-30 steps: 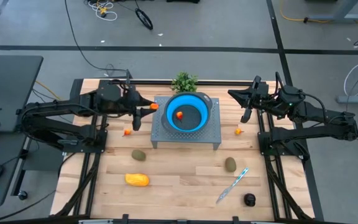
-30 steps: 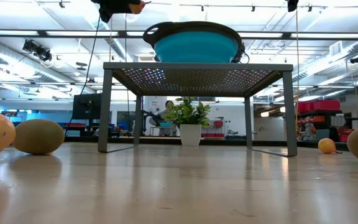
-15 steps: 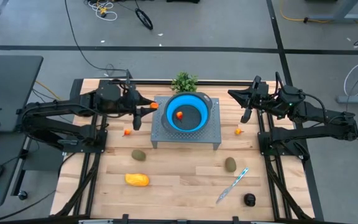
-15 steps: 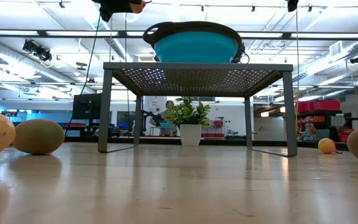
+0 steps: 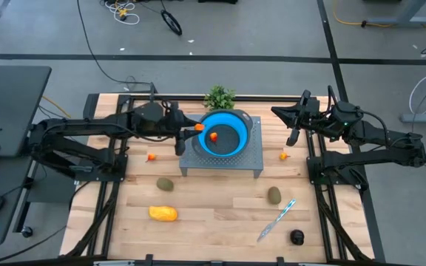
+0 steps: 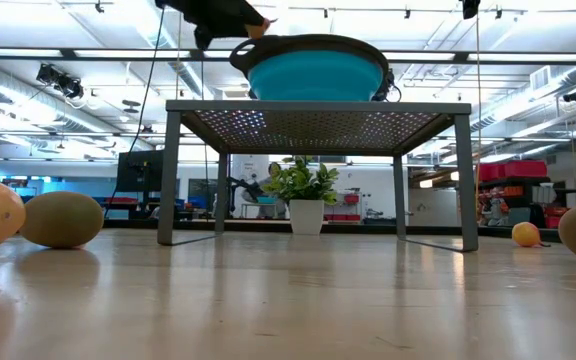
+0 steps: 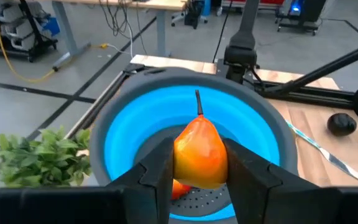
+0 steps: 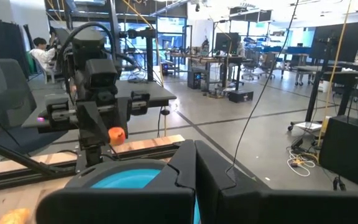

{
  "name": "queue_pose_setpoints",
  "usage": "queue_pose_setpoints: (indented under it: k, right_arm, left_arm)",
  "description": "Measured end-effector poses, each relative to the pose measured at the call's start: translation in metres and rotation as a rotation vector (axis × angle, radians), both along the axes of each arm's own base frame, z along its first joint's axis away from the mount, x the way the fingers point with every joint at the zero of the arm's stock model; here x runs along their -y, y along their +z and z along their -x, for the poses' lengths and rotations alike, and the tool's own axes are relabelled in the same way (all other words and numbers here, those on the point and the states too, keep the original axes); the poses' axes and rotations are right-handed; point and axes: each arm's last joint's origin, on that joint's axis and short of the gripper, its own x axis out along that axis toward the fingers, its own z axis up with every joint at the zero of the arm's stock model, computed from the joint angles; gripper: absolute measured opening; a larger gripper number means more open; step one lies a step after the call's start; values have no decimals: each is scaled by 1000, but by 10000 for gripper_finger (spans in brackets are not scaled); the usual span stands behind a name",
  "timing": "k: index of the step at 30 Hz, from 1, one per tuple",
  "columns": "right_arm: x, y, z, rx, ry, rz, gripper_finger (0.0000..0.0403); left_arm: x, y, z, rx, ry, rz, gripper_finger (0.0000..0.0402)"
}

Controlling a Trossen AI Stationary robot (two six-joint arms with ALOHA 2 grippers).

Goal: Pick & Place Fruit
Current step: Put the top left orange pear into the strainer bowl on the shelf

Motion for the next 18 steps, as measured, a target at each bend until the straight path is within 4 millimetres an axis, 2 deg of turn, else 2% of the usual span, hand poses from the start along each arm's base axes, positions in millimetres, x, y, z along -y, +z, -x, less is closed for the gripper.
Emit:
queue_pose_setpoints:
  k: [5, 18]
  right_arm:
    - [0, 0, 0, -3, 0, -1, 0]
    - [0, 0, 0, -6, 1, -1, 0]
  left_arm:
    - [-1, -5, -9, 10, 4, 18, 130]
    - [-5, 1, -25, 162, 8, 0, 130]
